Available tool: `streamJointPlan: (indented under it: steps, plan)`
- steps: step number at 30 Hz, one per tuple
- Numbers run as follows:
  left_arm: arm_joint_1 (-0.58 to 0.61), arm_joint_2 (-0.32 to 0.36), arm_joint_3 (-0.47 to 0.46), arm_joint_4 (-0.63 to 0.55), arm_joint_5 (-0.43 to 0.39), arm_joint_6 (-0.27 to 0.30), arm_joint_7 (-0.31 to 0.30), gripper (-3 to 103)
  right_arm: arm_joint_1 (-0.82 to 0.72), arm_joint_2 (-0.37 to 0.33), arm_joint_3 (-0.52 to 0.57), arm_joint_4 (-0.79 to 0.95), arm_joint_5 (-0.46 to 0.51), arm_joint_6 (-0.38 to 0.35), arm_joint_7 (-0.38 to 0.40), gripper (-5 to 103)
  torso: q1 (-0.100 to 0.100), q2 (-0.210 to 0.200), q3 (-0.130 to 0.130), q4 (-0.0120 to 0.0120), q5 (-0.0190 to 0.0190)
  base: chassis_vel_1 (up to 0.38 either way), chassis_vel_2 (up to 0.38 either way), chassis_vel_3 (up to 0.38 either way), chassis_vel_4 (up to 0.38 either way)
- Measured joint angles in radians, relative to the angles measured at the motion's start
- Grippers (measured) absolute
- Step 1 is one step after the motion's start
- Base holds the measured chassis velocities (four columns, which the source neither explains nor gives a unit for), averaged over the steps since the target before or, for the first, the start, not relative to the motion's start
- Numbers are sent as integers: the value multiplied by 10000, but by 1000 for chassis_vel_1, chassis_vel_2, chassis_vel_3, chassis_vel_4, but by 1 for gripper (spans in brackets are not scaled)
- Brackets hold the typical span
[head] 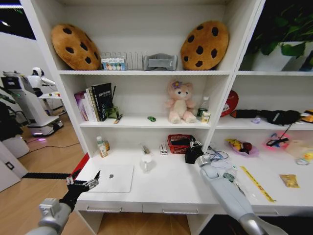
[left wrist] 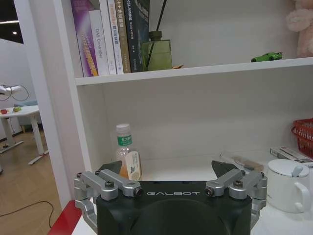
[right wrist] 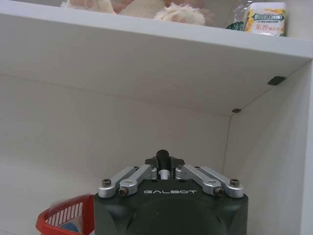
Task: Organize the objects on the table.
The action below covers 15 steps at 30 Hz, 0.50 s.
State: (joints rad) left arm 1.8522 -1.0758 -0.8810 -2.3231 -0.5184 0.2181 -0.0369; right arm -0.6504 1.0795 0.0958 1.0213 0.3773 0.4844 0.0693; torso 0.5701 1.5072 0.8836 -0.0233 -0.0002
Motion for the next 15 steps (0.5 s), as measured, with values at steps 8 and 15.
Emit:
streamJointPlan:
  steps: [8, 15]
  plan:
    - [-1, 0, 0, -1, 0, 0, 0, 100, 59, 522, 98, -280, -193, -219, -152, 28, 0, 0, 0, 2, 2, 0, 0, 0, 0]
    - [0, 0, 0, 0, 0, 0, 0, 100, -181, 100, 443, 129, 54, -508, -168, 61, 0, 0, 0, 0, 2, 0, 0, 0, 0]
